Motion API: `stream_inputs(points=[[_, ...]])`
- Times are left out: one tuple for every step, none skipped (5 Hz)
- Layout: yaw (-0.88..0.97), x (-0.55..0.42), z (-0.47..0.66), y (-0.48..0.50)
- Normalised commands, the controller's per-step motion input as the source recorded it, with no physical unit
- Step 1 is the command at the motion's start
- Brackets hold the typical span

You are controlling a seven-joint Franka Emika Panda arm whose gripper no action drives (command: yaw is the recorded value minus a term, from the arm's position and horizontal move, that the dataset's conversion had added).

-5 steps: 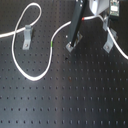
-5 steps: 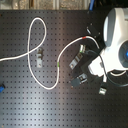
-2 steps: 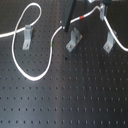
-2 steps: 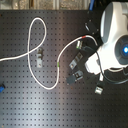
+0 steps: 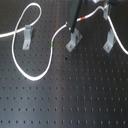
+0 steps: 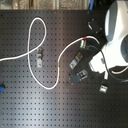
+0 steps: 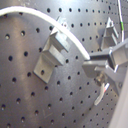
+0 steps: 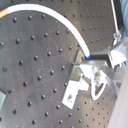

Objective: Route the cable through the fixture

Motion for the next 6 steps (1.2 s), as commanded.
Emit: stream_inputs(points=[[0.0,0.009,0.1,-0.031],[-0.23,0.091,0.15,-0.273],[0.0,-0.011,0.01,-0.007],[0.08,-0.162,0.09,0.04],[0.0,-0.102,0.37,0.007],[0.0,-0.104,0.41,0.019]])
